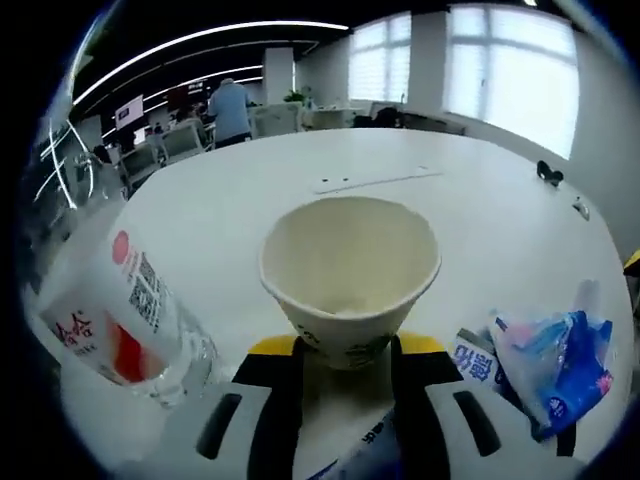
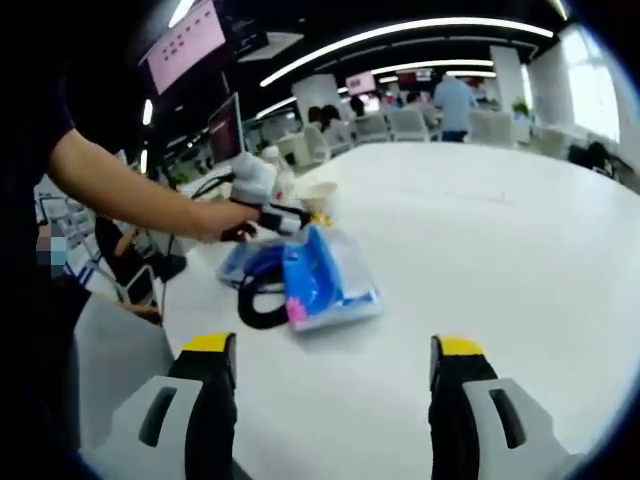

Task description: Arrange the tabletop items into an orderly group along one side of the table until the central work area is clear of visible clutter.

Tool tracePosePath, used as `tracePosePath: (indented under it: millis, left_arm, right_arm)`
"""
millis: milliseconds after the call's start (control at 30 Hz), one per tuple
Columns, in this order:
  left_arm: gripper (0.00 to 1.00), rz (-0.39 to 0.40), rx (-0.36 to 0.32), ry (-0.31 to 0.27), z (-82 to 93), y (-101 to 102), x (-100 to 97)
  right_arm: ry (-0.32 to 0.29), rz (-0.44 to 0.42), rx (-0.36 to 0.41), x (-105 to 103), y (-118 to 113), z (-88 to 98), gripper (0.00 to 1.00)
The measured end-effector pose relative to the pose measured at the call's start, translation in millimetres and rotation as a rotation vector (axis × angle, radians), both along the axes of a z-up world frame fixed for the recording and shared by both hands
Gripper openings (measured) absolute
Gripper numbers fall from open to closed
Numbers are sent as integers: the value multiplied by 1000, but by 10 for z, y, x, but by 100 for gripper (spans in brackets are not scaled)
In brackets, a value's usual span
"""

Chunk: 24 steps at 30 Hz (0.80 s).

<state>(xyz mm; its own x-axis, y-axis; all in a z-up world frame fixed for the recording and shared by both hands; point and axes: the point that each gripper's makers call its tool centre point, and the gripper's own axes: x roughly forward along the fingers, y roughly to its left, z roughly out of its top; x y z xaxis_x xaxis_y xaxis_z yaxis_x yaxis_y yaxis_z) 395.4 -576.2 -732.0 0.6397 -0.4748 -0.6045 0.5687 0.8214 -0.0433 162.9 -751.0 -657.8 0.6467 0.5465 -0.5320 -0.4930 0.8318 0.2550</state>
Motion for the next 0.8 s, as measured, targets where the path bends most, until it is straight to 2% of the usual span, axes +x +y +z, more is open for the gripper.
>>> tracePosePath:
  millis: [233, 700, 800]
  left_arm:
    - [33, 51, -9, -5, 12, 86, 39]
    - [32, 44, -14, -2, 2, 70, 18]
    - [35, 38, -24, 1, 3, 49, 9]
  right_arm:
    - [12, 6, 0, -31, 9, -37, 77]
    - [19, 5, -1, -52, 3, -54, 76]
    - [18, 6, -1, -58, 11, -47, 76]
